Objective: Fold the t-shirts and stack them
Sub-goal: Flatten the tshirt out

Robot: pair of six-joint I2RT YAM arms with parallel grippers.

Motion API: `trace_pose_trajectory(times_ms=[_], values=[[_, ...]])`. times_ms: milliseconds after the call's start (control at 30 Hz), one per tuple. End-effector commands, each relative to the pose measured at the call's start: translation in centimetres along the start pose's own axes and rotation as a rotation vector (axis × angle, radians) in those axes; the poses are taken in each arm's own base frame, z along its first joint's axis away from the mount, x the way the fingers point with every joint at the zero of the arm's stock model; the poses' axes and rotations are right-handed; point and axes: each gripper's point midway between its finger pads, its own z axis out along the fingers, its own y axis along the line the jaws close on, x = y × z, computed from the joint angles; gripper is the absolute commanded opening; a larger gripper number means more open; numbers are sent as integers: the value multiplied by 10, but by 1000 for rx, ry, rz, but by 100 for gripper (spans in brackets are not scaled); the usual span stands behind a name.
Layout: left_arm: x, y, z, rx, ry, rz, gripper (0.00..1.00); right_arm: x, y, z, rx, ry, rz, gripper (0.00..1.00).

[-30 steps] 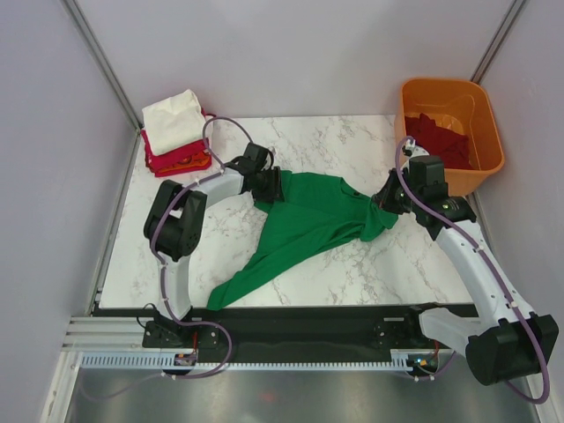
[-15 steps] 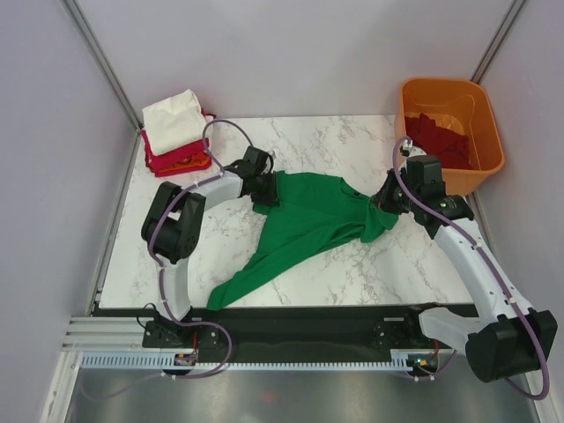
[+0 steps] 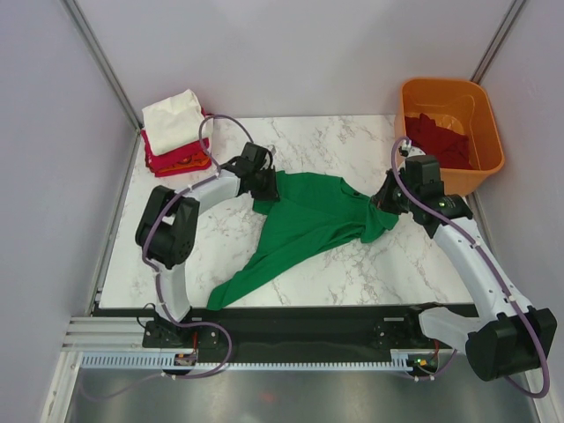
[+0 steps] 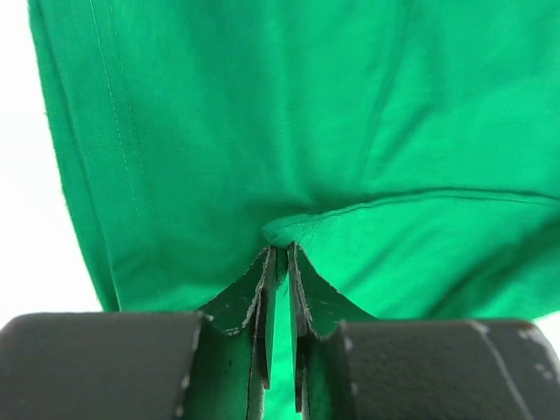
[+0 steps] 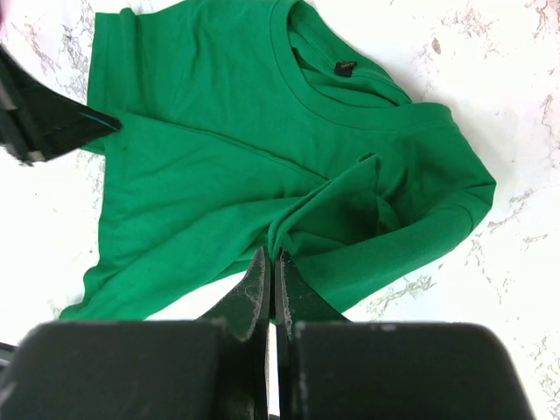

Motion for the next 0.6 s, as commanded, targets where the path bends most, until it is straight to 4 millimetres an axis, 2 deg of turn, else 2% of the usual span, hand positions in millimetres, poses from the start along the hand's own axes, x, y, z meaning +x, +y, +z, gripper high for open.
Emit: trace_pose_trajectory(times_ms=[0,33,133,167,200,233,267,367,433,467,500,533,567], values=[[-45,-32,-52,78,-162,68,17,-19,8,-3,-13,-55,-25,0],[-58,-42,-74,100,-216,78,17,-20,9,-4,-18,-58,-26,0],[-75,-57,-114,136,-306,96,17,-30,16,-11,-41,-85,-26,0],[-64,-56,-138,126,-285,133,2,-36,21,-17,-53,-104,-28,0],[-73,-46,-153,54,-345,131,2,-41,23,-23,-58,-125,-30,0],[-75,-45,-167,43,-376,135,2,-47,24,-28,-55,-147,-26,0],[-80,-50,-200,52,-443,148,2,-57,28,-36,-61,-179,-27,0],[-78,-42,-230,10,-522,151,2,-80,38,-65,-81,-281,-20,0],[-73,-39,-235,3,-522,162,2,-87,41,-77,-90,-317,-16,0],[-70,-41,-231,19,-504,172,2,-85,40,-77,-83,-312,-14,0],[-65,-42,-215,35,-456,183,7,-84,39,-77,-82,-306,-14,0],[-59,-47,-204,75,-412,194,15,-79,37,-73,-77,-291,-16,0],[-55,-47,-192,79,-380,189,37,-76,36,-70,-74,-277,-16,0]])
